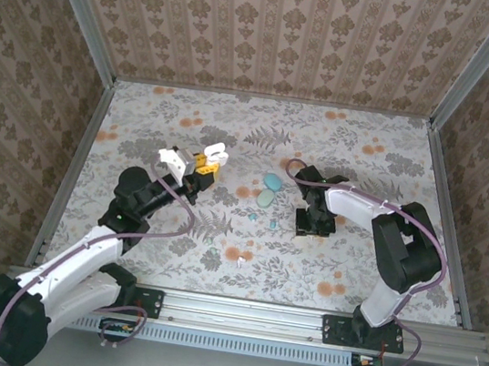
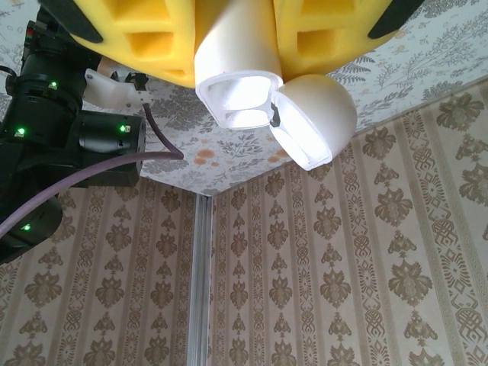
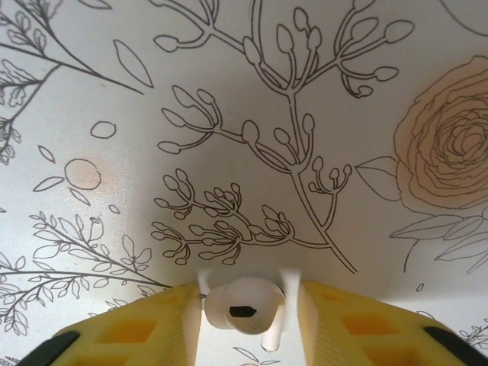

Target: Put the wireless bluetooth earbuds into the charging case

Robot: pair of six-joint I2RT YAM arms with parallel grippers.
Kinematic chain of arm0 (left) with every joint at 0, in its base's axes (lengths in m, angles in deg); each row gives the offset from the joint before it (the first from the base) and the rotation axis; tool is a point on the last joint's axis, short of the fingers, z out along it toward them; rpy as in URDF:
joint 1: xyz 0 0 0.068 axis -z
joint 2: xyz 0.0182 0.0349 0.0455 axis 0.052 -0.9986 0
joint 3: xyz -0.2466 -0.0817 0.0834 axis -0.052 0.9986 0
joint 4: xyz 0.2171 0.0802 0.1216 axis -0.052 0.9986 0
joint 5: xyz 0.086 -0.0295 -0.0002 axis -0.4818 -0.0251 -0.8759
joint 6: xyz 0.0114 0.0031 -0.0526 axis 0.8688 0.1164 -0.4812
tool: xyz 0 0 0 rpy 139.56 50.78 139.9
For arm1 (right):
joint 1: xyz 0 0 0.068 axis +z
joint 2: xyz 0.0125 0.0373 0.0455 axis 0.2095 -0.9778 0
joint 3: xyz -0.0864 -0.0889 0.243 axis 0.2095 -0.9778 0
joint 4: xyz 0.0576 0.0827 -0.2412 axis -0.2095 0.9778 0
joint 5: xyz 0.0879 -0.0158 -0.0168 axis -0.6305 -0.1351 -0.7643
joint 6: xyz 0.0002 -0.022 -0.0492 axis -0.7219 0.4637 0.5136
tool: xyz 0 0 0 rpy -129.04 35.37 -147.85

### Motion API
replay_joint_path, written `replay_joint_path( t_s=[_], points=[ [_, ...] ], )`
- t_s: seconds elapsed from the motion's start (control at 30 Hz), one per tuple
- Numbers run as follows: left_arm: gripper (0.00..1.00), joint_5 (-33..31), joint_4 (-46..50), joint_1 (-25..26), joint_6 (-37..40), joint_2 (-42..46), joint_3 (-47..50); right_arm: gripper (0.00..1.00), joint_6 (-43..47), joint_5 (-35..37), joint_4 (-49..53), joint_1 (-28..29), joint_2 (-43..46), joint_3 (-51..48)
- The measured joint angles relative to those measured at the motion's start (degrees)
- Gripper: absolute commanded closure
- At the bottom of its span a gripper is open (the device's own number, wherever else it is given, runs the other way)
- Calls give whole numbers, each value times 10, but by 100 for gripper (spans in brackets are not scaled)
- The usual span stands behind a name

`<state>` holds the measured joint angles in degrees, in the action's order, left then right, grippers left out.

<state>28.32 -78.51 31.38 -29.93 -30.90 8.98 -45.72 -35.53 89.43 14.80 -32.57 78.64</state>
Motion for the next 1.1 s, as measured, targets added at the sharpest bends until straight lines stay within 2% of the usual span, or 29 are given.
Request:
replay_joint_path(
  t_s=[0.23, 0.53, 1.1],
  points=[
    [82, 0, -12, 0, 0, -3, -3, 52, 43, 0, 11, 0, 0, 23],
    [82, 2, -14, 1, 0, -5, -3, 56, 125, 11, 42, 0, -23, 47],
    [82, 2, -14, 1, 0, -5, -3, 62, 162, 14, 53, 4, -51, 68]
  ],
)
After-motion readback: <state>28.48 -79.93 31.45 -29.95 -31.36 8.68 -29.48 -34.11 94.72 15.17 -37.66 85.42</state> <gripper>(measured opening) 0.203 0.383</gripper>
